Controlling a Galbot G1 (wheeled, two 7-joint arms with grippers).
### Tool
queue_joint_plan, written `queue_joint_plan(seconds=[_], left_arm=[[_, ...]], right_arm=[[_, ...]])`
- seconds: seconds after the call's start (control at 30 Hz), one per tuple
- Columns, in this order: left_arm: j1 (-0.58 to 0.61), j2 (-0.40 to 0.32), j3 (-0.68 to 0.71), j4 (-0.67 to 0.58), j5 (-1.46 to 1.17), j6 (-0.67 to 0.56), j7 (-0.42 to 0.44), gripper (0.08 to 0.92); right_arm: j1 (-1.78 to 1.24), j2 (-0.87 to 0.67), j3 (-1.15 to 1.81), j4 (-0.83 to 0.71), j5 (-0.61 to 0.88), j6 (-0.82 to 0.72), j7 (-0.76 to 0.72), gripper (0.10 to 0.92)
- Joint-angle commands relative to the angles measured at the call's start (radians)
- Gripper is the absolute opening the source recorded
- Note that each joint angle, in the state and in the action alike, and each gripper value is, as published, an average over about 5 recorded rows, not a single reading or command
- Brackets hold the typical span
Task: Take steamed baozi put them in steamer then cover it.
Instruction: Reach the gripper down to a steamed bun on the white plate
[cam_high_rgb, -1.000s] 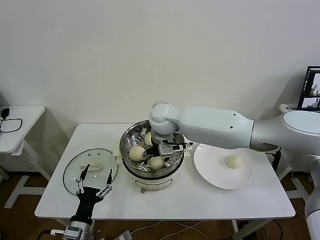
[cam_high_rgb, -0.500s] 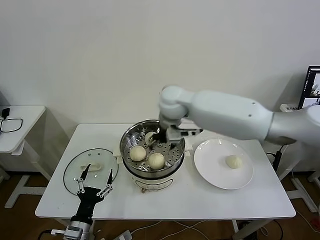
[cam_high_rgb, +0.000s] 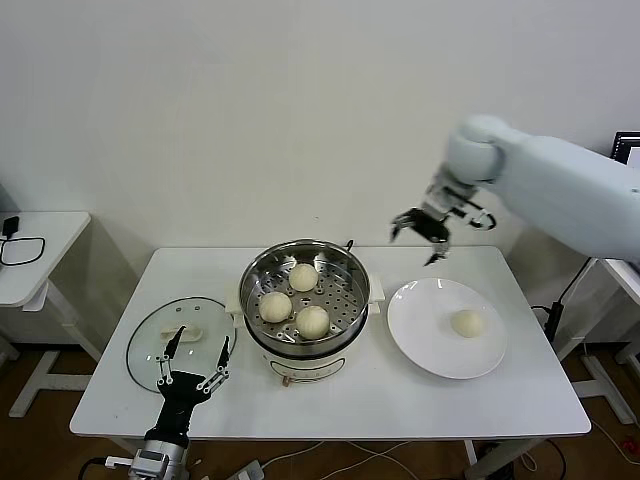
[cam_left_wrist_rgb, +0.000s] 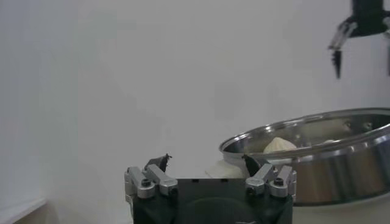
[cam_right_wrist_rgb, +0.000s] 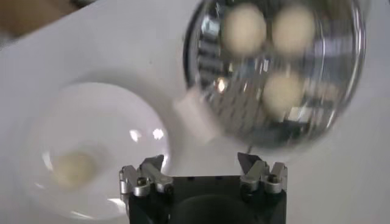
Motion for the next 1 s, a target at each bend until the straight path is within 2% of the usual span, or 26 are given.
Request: queue_joint_plan(seconds=[0.03,0.37,1.0], left_arm=[[-0.002,0.001,0.001,0.004,0.001,0.001,0.000,0.823],[0.000,-0.001,-0.002,0.007,0.001,0.002,0.000,0.823],[0.000,0.000,-0.009,0.019,0.001,-0.003,0.003,0.823]], right_arm=[[-0.187,-0.121,0.029,-0.305,0.105,-0.165,0.013,0.823],[-0.375,-0.051,0.123,-0.410,0.050,-0.120,0.099,0.823],[-0.447,0.081,0.166,-0.526,0.025,-0.105,0.140,0.823]])
